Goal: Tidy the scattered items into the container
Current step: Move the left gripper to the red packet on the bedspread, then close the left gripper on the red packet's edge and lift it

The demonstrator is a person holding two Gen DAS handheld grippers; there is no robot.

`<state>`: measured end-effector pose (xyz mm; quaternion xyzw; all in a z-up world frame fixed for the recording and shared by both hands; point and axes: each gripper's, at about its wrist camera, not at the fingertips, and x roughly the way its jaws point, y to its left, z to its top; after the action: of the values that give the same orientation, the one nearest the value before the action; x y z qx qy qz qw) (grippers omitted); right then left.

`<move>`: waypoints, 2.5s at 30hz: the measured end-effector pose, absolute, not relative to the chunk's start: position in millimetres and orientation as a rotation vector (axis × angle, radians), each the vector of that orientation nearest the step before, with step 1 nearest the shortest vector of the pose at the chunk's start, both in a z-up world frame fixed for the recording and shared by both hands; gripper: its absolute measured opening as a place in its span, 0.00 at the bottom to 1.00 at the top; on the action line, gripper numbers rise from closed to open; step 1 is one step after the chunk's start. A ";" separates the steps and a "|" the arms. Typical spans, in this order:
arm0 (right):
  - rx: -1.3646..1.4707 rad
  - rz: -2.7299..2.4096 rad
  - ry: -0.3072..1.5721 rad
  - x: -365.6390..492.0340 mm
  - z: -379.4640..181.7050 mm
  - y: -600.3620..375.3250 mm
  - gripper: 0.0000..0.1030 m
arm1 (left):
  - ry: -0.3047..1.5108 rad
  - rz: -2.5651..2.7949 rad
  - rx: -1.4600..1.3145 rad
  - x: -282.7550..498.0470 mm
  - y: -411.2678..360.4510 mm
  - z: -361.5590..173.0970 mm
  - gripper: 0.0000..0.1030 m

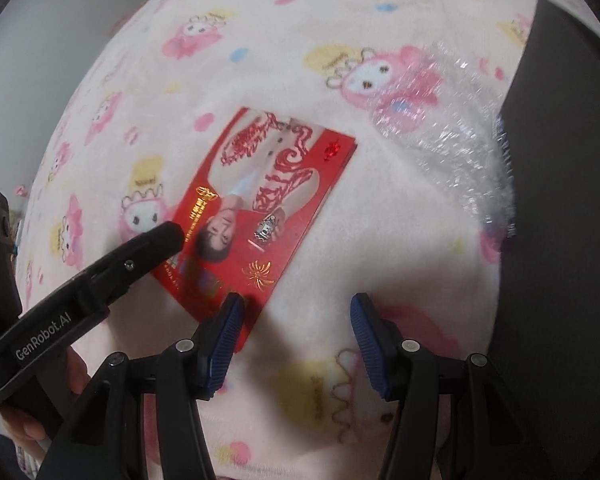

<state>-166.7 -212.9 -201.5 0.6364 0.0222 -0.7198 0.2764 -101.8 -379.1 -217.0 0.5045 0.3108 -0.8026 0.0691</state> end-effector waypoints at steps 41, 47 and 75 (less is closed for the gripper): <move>1.582 -1.772 0.139 -215.4 -212.7 -289.8 0.62 | 1.498 -2.223 1.279 -36.1 -436.7 -232.9 0.34; 1.569 -1.676 0.149 -182.1 -195.0 -277.3 0.60 | 1.471 -2.215 1.259 -29.6 -441.0 -225.5 0.34; 1.561 -1.449 0.220 -109.4 -213.6 -264.1 0.53 | 1.423 -2.176 1.336 -19.5 -453.5 -226.2 0.44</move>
<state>-109.4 -264.1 -213.6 0.6398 0.0901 -0.5938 0.4796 -19.5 -453.5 -226.2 0.4544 0.4838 -0.7400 0.1089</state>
